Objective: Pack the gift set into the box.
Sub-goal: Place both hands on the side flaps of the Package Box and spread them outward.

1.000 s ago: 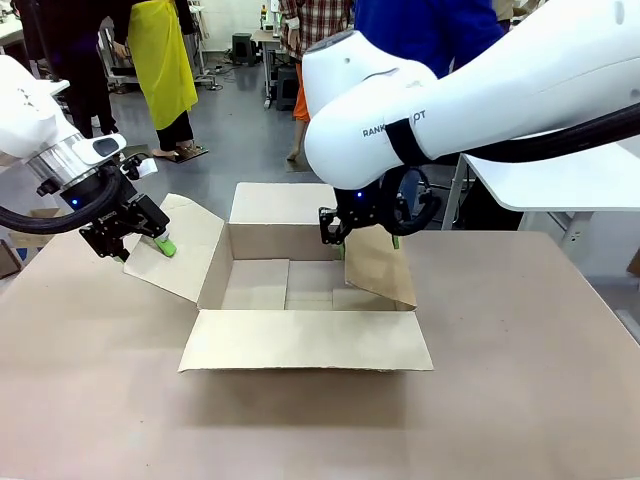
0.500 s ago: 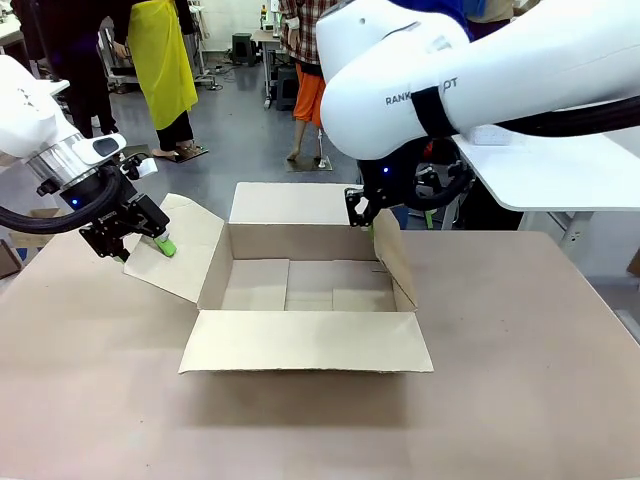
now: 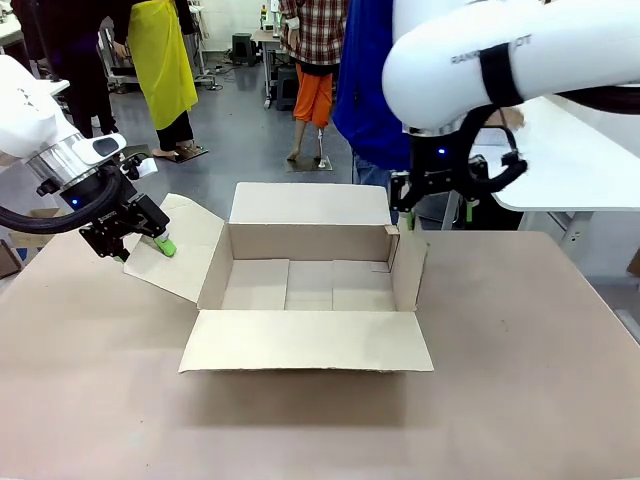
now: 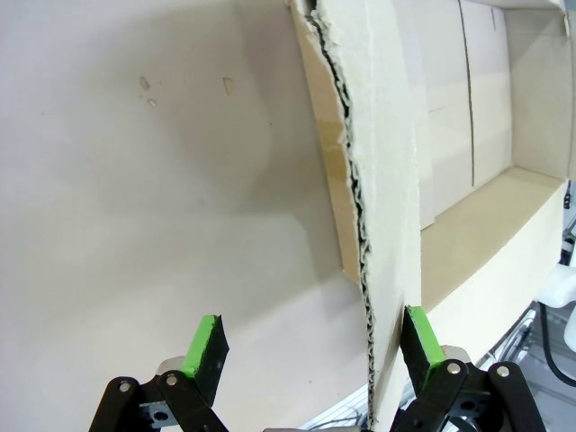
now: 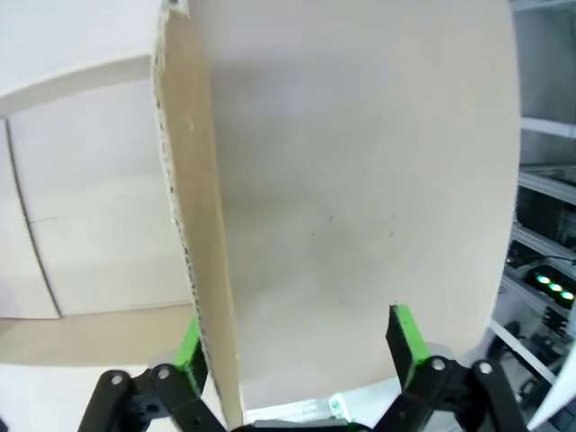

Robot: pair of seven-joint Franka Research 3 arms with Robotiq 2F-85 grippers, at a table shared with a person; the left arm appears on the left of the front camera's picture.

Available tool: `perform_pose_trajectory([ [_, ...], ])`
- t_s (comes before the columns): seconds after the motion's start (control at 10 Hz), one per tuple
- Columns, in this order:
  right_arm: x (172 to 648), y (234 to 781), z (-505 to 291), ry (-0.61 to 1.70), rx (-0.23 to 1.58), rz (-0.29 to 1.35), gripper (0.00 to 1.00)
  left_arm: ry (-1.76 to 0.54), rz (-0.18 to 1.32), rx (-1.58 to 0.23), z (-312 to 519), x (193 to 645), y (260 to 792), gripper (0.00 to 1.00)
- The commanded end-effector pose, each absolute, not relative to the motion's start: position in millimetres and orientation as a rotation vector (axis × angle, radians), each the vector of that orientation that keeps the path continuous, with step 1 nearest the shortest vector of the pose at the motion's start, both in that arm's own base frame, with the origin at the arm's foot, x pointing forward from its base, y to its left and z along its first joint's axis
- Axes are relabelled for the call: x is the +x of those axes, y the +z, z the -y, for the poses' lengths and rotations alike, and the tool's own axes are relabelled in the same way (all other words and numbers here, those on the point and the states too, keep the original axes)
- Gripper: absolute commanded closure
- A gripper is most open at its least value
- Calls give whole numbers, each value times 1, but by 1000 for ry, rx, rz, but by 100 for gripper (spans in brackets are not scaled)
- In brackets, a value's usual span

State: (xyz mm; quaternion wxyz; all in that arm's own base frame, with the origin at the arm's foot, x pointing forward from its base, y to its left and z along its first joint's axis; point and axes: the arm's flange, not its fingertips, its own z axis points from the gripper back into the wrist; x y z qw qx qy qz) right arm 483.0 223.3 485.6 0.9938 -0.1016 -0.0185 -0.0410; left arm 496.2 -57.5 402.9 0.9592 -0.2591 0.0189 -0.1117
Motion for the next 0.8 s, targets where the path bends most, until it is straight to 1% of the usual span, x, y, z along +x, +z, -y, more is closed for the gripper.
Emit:
perform_pose_trajectory([
  [0.0, 468, 471, -186, -96, -106, 43, 0, -218, -39, -514, 57, 494, 405, 0],
  [0.1, 465, 469, -172, -113, -86, 55, 0, -218, -39, -514, 57, 494, 405, 0],
  [0.3, 468, 447, -149, -159, -48, 25, 0, -218, -39, -514, 57, 494, 405, 0],
  [0.4, 470, 436, -147, -173, -7, 41, 0, -218, -39, -514, 57, 494, 405, 0],
  [0.5, 473, 457, -158, -166, -104, 28, 0, -218, -39, -514, 57, 494, 405, 0],
  [0.7, 473, 457, -158, -166, -104, 28, 0, -218, -39, -514, 57, 494, 405, 0],
])
